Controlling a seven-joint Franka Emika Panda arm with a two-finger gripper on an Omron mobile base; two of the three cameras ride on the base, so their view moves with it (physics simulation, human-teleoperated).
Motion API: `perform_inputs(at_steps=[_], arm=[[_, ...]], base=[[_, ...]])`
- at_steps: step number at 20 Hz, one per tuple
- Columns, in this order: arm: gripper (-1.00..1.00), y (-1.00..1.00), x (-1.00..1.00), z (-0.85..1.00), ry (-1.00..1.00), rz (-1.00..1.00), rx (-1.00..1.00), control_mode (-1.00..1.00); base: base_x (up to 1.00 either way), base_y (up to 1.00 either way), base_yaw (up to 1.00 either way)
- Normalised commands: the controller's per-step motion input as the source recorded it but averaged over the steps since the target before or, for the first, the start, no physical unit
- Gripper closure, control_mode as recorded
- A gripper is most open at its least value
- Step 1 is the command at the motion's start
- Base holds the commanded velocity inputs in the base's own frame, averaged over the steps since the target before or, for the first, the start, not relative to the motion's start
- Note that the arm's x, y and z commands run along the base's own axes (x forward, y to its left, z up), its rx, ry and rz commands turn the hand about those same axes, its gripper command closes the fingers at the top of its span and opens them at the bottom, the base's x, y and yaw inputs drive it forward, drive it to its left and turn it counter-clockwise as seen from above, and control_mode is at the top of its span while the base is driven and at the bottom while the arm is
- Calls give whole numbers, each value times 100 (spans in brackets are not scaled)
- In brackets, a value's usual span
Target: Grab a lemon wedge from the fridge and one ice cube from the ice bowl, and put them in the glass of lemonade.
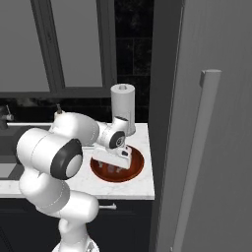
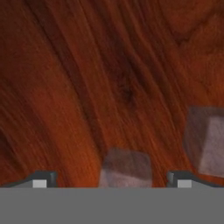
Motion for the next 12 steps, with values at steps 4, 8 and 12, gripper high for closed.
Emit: perform_inputs(at_steps=[4, 8, 12], arm=[[-100, 1, -3, -15, -2, 0, -1, -100], [-100, 0, -6, -3, -2, 0, 0, -100], [-100, 0, -26, 0, -16, 0, 0, -100]], base=[[0, 0, 0], [0, 0, 0], [0, 0, 0]])
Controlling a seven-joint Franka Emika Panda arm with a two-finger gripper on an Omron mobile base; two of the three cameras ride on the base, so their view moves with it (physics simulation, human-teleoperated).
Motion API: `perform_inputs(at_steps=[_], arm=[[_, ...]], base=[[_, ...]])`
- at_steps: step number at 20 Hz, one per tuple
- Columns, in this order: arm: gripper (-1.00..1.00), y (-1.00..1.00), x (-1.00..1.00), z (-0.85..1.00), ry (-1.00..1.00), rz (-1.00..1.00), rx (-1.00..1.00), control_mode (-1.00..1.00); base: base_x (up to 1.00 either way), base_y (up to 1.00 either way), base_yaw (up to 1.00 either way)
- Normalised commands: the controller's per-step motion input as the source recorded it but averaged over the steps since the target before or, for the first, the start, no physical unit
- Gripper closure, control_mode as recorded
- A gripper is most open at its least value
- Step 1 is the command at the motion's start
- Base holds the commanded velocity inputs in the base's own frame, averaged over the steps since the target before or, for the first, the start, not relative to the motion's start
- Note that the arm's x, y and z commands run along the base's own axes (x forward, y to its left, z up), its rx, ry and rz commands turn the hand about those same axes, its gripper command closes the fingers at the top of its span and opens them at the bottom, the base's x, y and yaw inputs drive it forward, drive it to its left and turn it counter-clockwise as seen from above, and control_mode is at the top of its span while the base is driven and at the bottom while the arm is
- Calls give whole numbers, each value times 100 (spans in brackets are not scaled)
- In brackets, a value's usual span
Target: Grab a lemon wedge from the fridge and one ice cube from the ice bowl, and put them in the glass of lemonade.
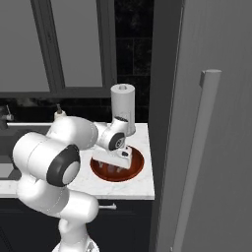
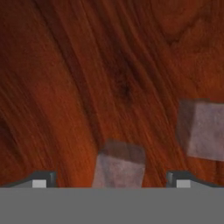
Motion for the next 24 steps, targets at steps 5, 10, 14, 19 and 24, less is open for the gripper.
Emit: perform_inputs(at_steps=[5, 10, 14, 19, 24], arm=[[-100, 0, -7, 0, -4, 0, 0, -100], [-100, 0, 8, 0, 0, 0, 0, -100], [-100, 0, 1, 2, 1, 0, 0, -100], [-100, 0, 8, 0, 0, 0, 0, -100], [-100, 0, 19, 0, 0, 0, 0, -100]], base=[[0, 0, 0], [0, 0, 0], [0, 0, 0], [0, 0, 0], [0, 0, 0]])
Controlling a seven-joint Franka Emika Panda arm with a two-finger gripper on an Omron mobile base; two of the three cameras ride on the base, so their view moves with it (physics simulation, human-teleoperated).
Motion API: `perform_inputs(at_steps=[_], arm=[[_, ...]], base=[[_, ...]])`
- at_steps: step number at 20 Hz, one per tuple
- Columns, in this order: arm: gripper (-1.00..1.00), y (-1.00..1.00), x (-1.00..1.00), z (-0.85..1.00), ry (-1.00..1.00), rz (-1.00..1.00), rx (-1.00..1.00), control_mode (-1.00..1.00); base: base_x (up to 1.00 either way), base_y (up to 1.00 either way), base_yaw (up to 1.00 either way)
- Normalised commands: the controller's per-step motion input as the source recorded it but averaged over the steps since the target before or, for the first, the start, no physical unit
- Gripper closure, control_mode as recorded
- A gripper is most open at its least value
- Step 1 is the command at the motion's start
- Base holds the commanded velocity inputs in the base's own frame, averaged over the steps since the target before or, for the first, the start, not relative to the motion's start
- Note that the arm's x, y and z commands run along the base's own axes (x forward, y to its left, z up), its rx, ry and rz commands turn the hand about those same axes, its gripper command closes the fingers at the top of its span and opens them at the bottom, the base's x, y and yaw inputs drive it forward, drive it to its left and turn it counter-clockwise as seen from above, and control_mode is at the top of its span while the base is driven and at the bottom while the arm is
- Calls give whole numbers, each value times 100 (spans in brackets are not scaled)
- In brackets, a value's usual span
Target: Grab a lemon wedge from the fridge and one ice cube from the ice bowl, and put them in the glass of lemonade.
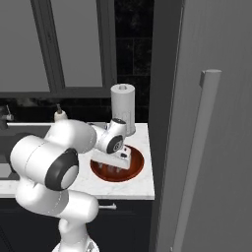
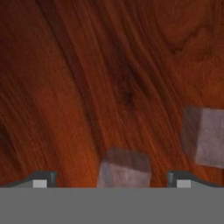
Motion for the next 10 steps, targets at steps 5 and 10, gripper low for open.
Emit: perform_inputs(at_steps=[5, 10], arm=[[-100, 0, 0, -9, 5, 0, 0, -100], [-100, 0, 0, -30, 2, 0, 0, -100]], base=[[0, 0, 0], [0, 0, 0]])
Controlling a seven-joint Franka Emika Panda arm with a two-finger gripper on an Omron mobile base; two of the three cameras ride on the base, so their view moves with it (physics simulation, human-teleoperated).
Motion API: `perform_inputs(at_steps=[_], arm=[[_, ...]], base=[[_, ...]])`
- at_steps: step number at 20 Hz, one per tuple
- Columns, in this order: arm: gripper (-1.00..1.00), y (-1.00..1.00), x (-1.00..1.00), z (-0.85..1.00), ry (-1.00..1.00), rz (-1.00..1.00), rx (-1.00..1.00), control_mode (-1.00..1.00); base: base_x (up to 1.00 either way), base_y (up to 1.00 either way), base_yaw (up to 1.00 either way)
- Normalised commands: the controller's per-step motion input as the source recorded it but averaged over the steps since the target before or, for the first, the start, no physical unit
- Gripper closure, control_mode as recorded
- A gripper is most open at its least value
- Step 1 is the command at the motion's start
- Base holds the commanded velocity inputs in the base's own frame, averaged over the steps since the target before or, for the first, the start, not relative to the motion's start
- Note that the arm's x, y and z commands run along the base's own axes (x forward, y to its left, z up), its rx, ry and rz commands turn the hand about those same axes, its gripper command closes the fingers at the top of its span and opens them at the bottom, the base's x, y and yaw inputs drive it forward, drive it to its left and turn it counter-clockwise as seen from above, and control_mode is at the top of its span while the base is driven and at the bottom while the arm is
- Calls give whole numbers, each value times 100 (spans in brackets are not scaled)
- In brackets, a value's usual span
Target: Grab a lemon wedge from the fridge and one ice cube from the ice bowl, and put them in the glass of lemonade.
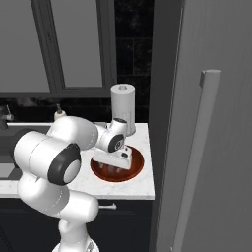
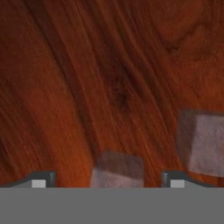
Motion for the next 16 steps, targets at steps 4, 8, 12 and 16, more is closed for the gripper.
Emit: perform_inputs(at_steps=[4, 8, 12, 16], arm=[[-100, 0, 0, -4, 0, 0, 0, -100], [-100, 0, 0, 0, 0, 0, 0, -100], [100, 0, 0, 0, 0, 0, 0, -100], [100, 0, 0, 0, 0, 0, 0, -100]], base=[[0, 0, 0], [0, 0, 0], [0, 0, 0], [0, 0, 0]])
